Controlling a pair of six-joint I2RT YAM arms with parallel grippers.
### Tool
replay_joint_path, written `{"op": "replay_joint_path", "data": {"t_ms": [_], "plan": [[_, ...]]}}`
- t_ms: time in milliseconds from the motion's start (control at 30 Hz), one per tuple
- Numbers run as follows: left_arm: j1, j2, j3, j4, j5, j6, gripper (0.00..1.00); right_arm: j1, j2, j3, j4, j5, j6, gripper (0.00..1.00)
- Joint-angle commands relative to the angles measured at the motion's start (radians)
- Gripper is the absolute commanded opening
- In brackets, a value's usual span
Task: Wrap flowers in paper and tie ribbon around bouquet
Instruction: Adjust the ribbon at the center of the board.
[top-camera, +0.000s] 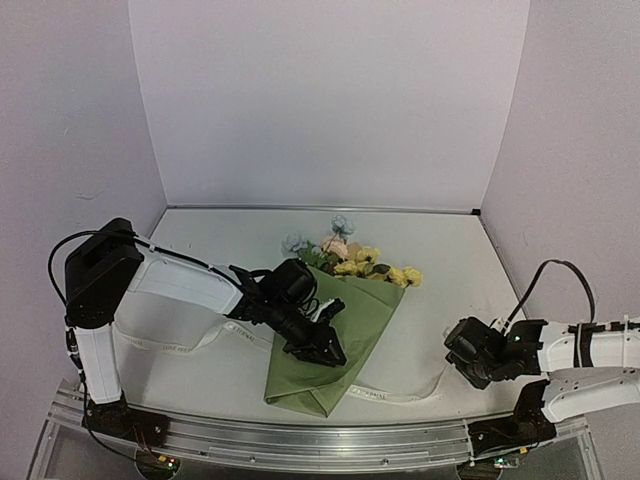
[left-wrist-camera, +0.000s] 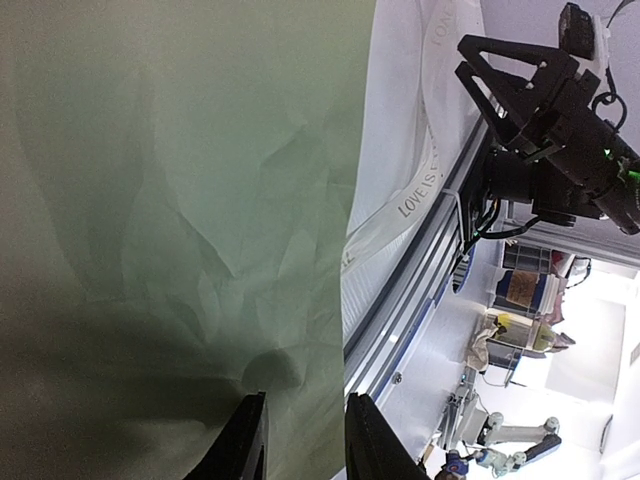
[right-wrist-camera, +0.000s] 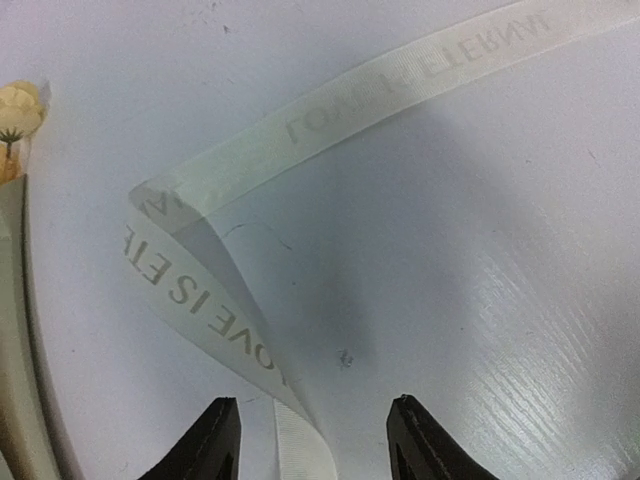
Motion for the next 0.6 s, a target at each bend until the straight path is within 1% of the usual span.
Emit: {"op": "replay_joint_path", "data": {"t_ms": [0,100,167,267,400,500,567], "plan": [[-0.003,0.01,0.04,0.0,0.022,0.014,0.28,-0.004,-0.069,-0.006,-0.015,0.043,-0.04,0.57],[-0.003,0.015,0.04,0.003,0.025,0.011,0.28,-0.006,-0.02,0.012,-0.015,0.04,-0.063,0.58],[-0.003,0.018,0.041,0.001,0.027,0.011,0.28,-0.016,0.037,0.034,-0.009,0.022,-0.087,0.56],[-0.002,0.023,0.045,-0.002,0.029,0.01,0.28,-0.048,0.122,0.044,0.035,-0.018,-0.129,0.5],[-0.003,0.031,0.048,-0.008,0.034,0.014,0.28,-0.095,0.179,0.05,0.114,-0.041,-0.176,0.41],[-0.003,0.034,0.047,-0.008,0.035,0.015,0.28,-0.135,0.216,0.071,0.143,-0.056,-0.209,0.29],[-0.003,0.042,0.05,-0.006,0.039,0.015,0.28,-0.165,0.241,0.1,0.156,-0.061,-0.241,0.15]]}}
